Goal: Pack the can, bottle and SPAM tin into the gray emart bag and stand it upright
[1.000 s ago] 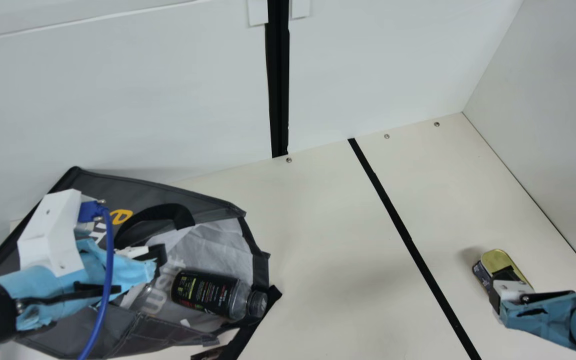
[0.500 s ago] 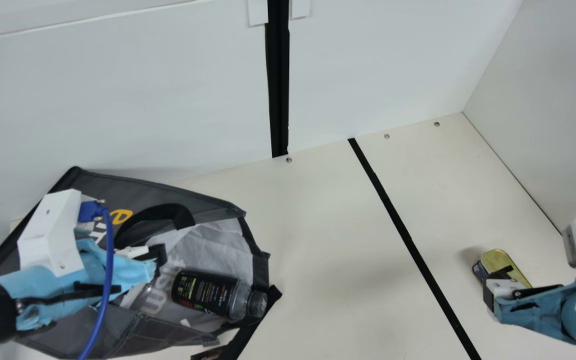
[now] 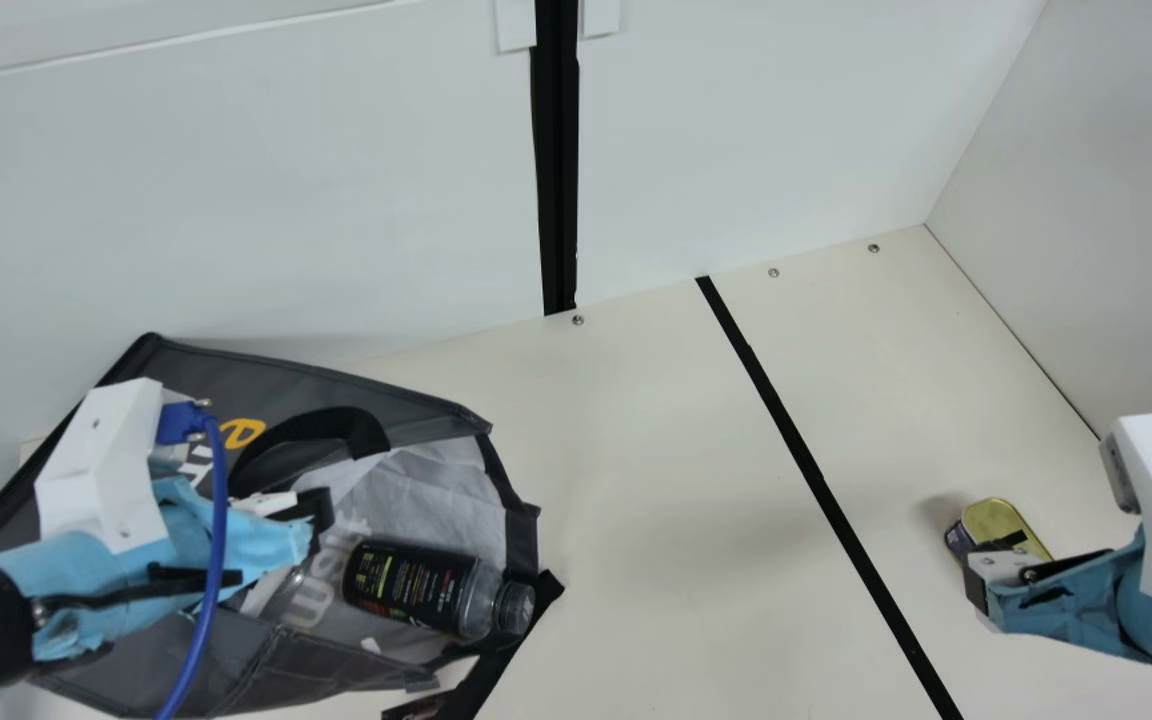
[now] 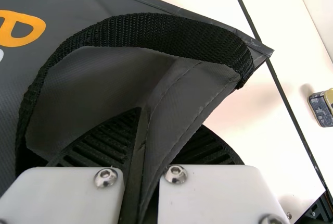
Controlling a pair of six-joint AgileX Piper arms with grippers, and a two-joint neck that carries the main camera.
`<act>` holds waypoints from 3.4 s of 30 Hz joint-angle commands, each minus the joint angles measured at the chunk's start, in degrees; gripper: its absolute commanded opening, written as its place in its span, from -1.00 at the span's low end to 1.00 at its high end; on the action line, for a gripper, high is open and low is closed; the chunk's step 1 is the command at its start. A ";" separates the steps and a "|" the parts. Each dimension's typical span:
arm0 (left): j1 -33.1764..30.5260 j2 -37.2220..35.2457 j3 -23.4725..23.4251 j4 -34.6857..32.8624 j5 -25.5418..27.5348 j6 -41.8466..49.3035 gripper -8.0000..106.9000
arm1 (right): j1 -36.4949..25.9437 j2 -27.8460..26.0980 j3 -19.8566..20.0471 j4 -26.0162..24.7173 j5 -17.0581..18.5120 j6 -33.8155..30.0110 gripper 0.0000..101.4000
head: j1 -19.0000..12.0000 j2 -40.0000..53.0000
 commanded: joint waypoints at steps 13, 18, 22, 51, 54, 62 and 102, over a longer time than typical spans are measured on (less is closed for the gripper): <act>0.00 0.00 0.00 0.00 0.00 0.00 -1.00 | -9.76 4.96 -0.28 5.52 0.08 -14.71 0.87 | -1.30 -0.05; 0.00 0.00 0.00 0.00 0.00 0.00 -1.00 | -14.20 7.18 -0.59 7.97 0.08 -21.09 0.87 | -1.30 -0.05; 0.00 0.00 0.00 0.00 0.00 0.00 -1.00 | -17.47 9.06 -0.81 9.88 0.08 -26.26 0.87 | -1.30 -0.05; 0.00 0.00 0.00 0.00 0.00 0.00 -1.00 | -28.66 20.46 -0.78 16.86 0.08 -47.28 0.87 | -1.30 -0.05; 0.00 0.00 0.00 0.00 0.00 0.00 -1.00 | -28.54 21.27 -0.89 16.83 0.08 -47.52 0.87 | -1.30 -0.05; 0.00 0.00 0.00 0.00 0.00 0.00 -1.00 | -26.56 23.80 -0.23 16.43 -2.14 -46.43 0.87 | -1.30 -0.05; 0.00 0.00 0.00 0.00 0.00 0.00 -1.00 | -13.94 39.10 6.70 14.31 -22.68 -35.59 0.87 | -1.30 -0.05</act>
